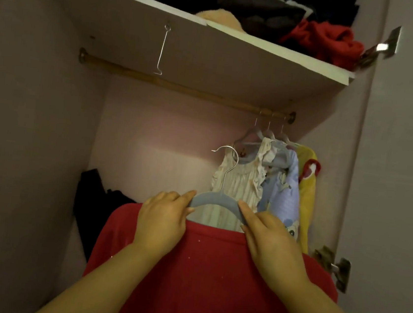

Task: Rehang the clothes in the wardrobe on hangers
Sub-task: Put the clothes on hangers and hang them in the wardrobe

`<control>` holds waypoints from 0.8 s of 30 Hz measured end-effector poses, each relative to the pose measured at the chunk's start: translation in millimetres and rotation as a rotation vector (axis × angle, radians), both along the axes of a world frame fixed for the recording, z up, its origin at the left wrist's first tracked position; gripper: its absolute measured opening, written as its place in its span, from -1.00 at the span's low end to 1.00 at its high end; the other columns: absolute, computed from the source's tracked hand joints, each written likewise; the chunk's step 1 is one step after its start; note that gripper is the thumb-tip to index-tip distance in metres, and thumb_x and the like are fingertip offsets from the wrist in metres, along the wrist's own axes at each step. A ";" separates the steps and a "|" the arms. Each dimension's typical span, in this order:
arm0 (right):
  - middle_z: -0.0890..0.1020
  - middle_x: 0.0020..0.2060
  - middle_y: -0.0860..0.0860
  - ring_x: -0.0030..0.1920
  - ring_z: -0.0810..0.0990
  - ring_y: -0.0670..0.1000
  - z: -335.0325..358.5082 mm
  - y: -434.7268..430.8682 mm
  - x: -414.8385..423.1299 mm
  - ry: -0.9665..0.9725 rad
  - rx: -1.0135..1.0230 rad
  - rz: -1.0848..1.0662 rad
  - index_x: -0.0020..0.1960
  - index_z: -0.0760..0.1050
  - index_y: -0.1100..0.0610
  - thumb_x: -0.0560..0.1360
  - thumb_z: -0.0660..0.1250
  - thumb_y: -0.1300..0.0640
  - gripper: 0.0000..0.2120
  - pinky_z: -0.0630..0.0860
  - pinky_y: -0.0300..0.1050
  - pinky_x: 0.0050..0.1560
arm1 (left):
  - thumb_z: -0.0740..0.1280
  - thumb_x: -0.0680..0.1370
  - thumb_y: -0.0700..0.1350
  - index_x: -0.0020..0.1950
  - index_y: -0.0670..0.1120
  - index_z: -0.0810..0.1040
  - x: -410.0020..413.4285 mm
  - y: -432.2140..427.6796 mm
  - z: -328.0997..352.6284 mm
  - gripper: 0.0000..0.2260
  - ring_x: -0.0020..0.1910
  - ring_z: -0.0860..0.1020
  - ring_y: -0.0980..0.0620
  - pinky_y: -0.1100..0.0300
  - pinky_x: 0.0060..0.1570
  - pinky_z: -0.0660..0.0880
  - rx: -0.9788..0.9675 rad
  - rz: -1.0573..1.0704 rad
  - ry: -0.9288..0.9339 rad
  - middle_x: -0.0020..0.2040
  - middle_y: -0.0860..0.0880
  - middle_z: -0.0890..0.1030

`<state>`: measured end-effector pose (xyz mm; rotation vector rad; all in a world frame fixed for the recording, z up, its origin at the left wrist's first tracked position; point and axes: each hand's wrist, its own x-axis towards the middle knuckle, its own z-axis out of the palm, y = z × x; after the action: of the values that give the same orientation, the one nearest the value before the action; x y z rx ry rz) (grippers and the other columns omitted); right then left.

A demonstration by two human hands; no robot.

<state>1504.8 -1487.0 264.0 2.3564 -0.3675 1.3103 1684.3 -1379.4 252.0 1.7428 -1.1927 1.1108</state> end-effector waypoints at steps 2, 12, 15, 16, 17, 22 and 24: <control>0.56 -0.33 0.03 -0.39 0.54 0.01 9.0 -19.2 14.4 0.013 -0.021 -0.012 0.24 0.54 0.21 0.28 0.54 0.29 -0.47 0.37 -0.24 -0.57 | 0.48 0.40 -0.18 0.11 -0.10 0.63 15.4 -21.6 7.7 -0.71 -0.32 0.57 -0.12 0.09 -0.37 0.43 -0.024 -0.013 -0.003 -0.30 -0.06 0.62; 0.45 0.12 0.01 0.05 0.48 0.01 76.4 -123.4 94.4 0.033 0.013 -0.316 0.54 -0.02 -0.01 0.58 0.12 0.21 -0.41 0.41 -0.15 -0.17 | 0.17 0.58 0.08 0.42 0.07 0.33 122.5 -126.5 36.7 -0.59 0.25 0.36 0.08 0.18 0.22 0.30 -0.015 -0.071 0.092 0.26 0.08 0.41; 0.42 0.19 0.02 0.11 0.47 0.04 104.1 -154.5 119.9 0.005 0.011 -0.412 0.53 -0.04 -0.03 0.59 0.08 0.18 -0.43 0.37 -0.14 -0.18 | 0.13 0.58 0.12 0.45 0.11 0.26 155.8 -152.0 39.6 -0.57 0.30 0.32 0.11 0.22 0.24 0.27 0.040 -0.051 0.093 0.31 0.10 0.36; 0.41 0.21 0.03 0.14 0.47 0.05 113.7 -161.1 127.5 -0.005 0.013 -0.437 0.53 -0.02 -0.03 0.59 0.08 0.18 -0.44 0.40 -0.13 -0.18 | 0.13 0.58 0.12 0.45 0.12 0.26 165.6 -159.7 40.9 -0.57 0.30 0.32 0.11 0.22 0.24 0.28 0.051 -0.052 0.095 0.31 0.11 0.36; 0.40 0.24 0.04 0.18 0.46 0.07 122.9 -167.1 135.3 -0.009 0.022 -0.459 0.53 -0.01 -0.02 0.59 0.08 0.18 -0.44 0.43 -0.11 -0.15 | 0.13 0.58 0.12 0.45 0.13 0.25 175.0 -167.6 42.7 -0.57 0.29 0.33 0.11 0.23 0.23 0.28 0.066 -0.055 0.098 0.30 0.11 0.37; 0.43 0.23 0.11 0.18 0.48 0.14 162.9 -183.5 162.6 -0.051 0.010 -0.573 0.49 0.11 0.03 0.56 0.12 0.26 -0.47 0.49 -0.02 -0.05 | 0.13 0.58 0.14 0.45 0.15 0.25 206.8 -199.9 48.3 -0.57 0.25 0.37 0.11 0.23 0.18 0.31 0.079 -0.080 0.082 0.27 0.12 0.39; 0.45 0.14 0.13 0.13 0.49 0.16 176.5 -189.7 171.7 -0.057 -0.008 -0.603 0.46 0.16 0.05 0.55 0.12 0.27 -0.50 0.46 -0.02 -0.10 | 0.14 0.58 0.14 0.44 0.14 0.27 217.0 -210.5 49.5 -0.57 0.24 0.38 0.10 0.22 0.17 0.31 0.065 -0.101 0.082 0.27 0.11 0.41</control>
<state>1676.5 -1676.7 440.5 1.9665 -0.9938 1.0729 1901.3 -1589.9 301.6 1.7391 -1.2645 0.9423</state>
